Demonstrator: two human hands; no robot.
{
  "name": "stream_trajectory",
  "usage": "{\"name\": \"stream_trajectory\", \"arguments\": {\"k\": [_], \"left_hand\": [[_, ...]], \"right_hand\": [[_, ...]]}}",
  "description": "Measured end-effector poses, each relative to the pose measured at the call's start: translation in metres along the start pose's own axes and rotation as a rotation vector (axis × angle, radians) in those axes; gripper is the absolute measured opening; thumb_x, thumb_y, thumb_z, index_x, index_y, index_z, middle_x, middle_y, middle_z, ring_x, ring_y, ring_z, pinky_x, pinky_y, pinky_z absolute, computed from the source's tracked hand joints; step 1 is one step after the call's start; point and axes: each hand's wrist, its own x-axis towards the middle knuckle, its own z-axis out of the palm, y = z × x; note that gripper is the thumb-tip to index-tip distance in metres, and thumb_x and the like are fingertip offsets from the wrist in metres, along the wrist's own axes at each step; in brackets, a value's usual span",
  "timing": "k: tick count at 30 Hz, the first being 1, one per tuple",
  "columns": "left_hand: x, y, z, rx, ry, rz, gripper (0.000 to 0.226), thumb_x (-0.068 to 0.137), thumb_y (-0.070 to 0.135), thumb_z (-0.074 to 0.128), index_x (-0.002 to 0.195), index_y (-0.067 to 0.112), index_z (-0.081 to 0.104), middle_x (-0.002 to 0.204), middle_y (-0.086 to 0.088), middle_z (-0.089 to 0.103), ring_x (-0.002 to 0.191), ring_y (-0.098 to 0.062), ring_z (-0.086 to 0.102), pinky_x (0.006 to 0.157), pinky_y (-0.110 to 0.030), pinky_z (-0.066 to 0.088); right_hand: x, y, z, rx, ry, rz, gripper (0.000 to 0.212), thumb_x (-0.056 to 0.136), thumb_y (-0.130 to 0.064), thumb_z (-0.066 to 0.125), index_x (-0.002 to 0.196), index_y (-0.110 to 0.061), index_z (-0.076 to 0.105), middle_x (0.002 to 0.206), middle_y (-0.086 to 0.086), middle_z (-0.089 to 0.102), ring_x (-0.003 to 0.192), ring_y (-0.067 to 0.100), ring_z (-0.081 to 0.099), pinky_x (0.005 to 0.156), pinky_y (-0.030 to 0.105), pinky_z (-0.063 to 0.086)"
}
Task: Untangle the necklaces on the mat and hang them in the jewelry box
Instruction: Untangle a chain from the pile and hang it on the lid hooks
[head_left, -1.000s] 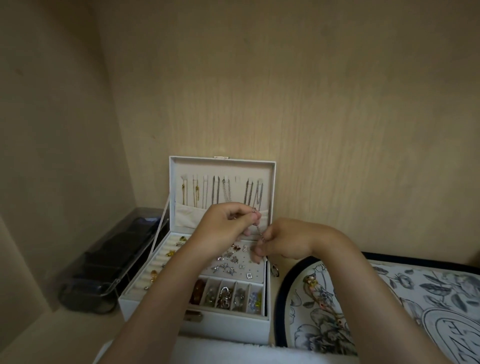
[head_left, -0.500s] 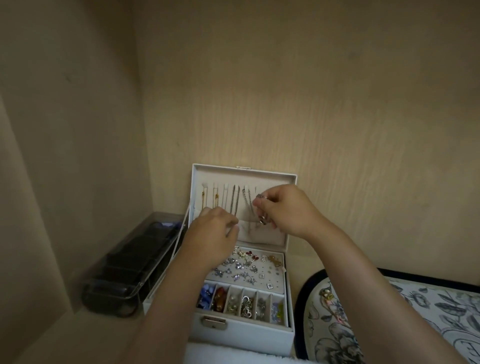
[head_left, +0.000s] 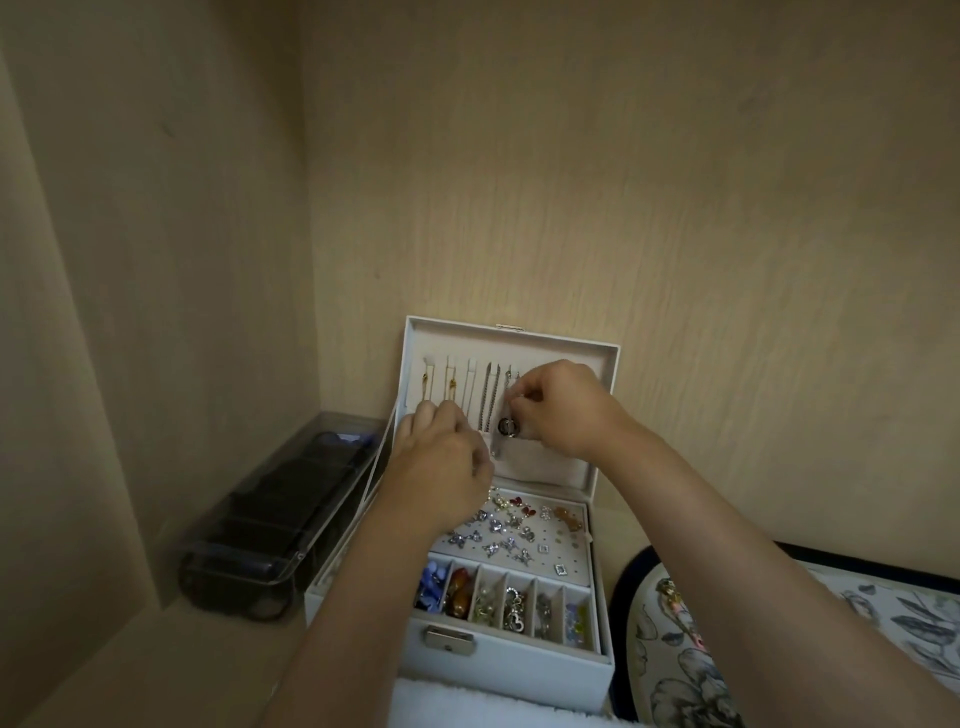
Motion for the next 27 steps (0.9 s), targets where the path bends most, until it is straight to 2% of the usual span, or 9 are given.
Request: {"name": "stream_trajectory", "arguments": {"k": [3, 5, 7, 12, 18, 21, 23, 25, 27], "left_hand": [[0.0, 0.001, -0.001, -0.063, 0.019, 0.017, 0.021, 0.094, 0.033, 0.055, 0.115, 0.031, 0.058, 0.117, 0.014, 0.043, 0.114, -0.007, 0.031, 0.106, -0.029, 0.028], [0.002, 0.003, -0.003, -0.081, 0.046, 0.029, 0.026, 0.094, 0.029, 0.055, 0.12, 0.03, 0.055, 0.12, 0.015, 0.046, 0.114, -0.006, 0.031, 0.107, -0.029, 0.027], [0.005, 0.004, -0.003, -0.062, 0.036, 0.029, 0.029, 0.095, 0.028, 0.054, 0.124, 0.03, 0.054, 0.122, 0.013, 0.049, 0.116, -0.007, 0.034, 0.108, -0.029, 0.026], [0.006, 0.0, 0.003, -0.015, -0.006, 0.025, 0.039, 0.095, 0.031, 0.053, 0.134, 0.029, 0.05, 0.127, 0.01, 0.048, 0.12, -0.011, 0.035, 0.113, -0.031, 0.022], [0.008, 0.001, 0.004, 0.069, -0.025, 0.049, 0.033, 0.094, 0.035, 0.05, 0.126, 0.031, 0.053, 0.119, 0.008, 0.045, 0.115, -0.014, 0.034, 0.112, -0.034, 0.023], [0.008, 0.001, 0.004, 0.041, -0.016, 0.046, 0.027, 0.093, 0.032, 0.051, 0.119, 0.03, 0.056, 0.116, 0.009, 0.046, 0.114, -0.013, 0.035, 0.111, -0.034, 0.025], [0.009, 0.002, 0.002, 0.018, 0.01, 0.039, 0.02, 0.092, 0.031, 0.052, 0.112, 0.03, 0.058, 0.112, 0.011, 0.049, 0.113, -0.012, 0.037, 0.111, -0.033, 0.024], [0.01, 0.002, -0.001, 0.019, 0.025, 0.032, 0.015, 0.093, 0.031, 0.051, 0.105, 0.031, 0.06, 0.107, 0.013, 0.053, 0.112, -0.011, 0.038, 0.112, -0.032, 0.017], [0.01, 0.002, -0.003, 0.008, 0.019, 0.022, 0.013, 0.093, 0.03, 0.052, 0.102, 0.031, 0.061, 0.106, 0.013, 0.054, 0.111, -0.01, 0.038, 0.112, -0.031, 0.014]], "right_hand": [[-0.003, 0.004, 0.007, -0.094, -0.016, -0.052, 0.021, 0.092, -0.013, 0.062, 0.099, -0.022, 0.079, 0.098, -0.006, 0.075, 0.084, 0.009, 0.066, 0.078, 0.031, 0.057], [-0.003, 0.005, 0.011, -0.175, 0.001, -0.076, 0.02, 0.09, -0.015, 0.063, 0.098, -0.026, 0.078, 0.097, -0.007, 0.076, 0.089, 0.013, 0.068, 0.077, 0.033, 0.058], [-0.003, 0.006, 0.012, -0.195, 0.091, -0.034, 0.019, 0.089, -0.017, 0.062, 0.095, -0.027, 0.079, 0.093, -0.007, 0.075, 0.085, 0.015, 0.069, 0.07, 0.031, 0.058], [0.001, 0.006, 0.006, 0.116, 0.298, 0.129, 0.016, 0.085, -0.015, 0.065, 0.083, -0.021, 0.08, 0.077, -0.008, 0.075, 0.066, 0.007, 0.067, 0.062, 0.03, 0.058], [0.005, -0.004, -0.001, 0.404, 0.261, 0.263, 0.017, 0.082, -0.01, 0.065, 0.072, -0.016, 0.077, 0.054, -0.003, 0.068, 0.043, 0.005, 0.061, 0.045, 0.018, 0.048], [0.005, -0.005, 0.005, 0.432, 0.205, 0.25, 0.015, 0.083, -0.008, 0.067, 0.076, -0.016, 0.077, 0.062, 0.002, 0.072, 0.044, 0.008, 0.063, 0.046, 0.024, 0.051], [0.004, -0.001, 0.013, 0.305, 0.182, 0.186, 0.016, 0.084, -0.011, 0.068, 0.078, -0.022, 0.078, 0.069, -0.006, 0.072, 0.05, 0.006, 0.064, 0.05, 0.026, 0.053], [0.002, 0.004, 0.019, 0.148, 0.08, 0.092, 0.017, 0.083, -0.012, 0.069, 0.081, -0.026, 0.078, 0.078, -0.011, 0.073, 0.068, 0.007, 0.069, 0.067, 0.032, 0.061], [0.0, 0.007, 0.022, 0.074, -0.037, 0.026, 0.02, 0.082, -0.01, 0.072, 0.092, -0.026, 0.078, 0.087, -0.01, 0.074, 0.083, 0.005, 0.069, 0.084, 0.034, 0.06]]}}
